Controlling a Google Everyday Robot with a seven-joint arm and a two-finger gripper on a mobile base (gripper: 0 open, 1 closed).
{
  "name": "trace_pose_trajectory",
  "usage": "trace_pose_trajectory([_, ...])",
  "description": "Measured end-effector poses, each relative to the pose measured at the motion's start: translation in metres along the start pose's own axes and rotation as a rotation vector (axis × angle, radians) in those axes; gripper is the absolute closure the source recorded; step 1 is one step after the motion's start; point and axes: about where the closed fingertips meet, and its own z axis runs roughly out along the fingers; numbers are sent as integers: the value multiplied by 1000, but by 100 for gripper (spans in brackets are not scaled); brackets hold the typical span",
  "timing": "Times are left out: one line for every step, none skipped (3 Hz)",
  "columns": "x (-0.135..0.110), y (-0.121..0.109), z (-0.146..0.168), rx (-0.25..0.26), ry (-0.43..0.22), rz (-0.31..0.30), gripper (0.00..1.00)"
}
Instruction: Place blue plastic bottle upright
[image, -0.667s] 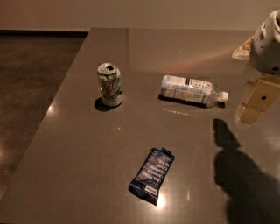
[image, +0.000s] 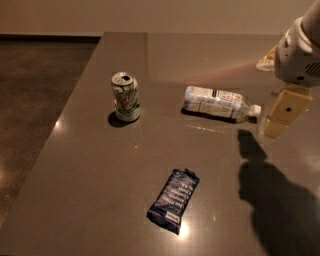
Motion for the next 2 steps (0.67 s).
trace_pose_trajectory([-6,-12,15,-21,-10,-6,0])
trace_pose_trajectory([-8,-38,35,-41,-14,-3,0])
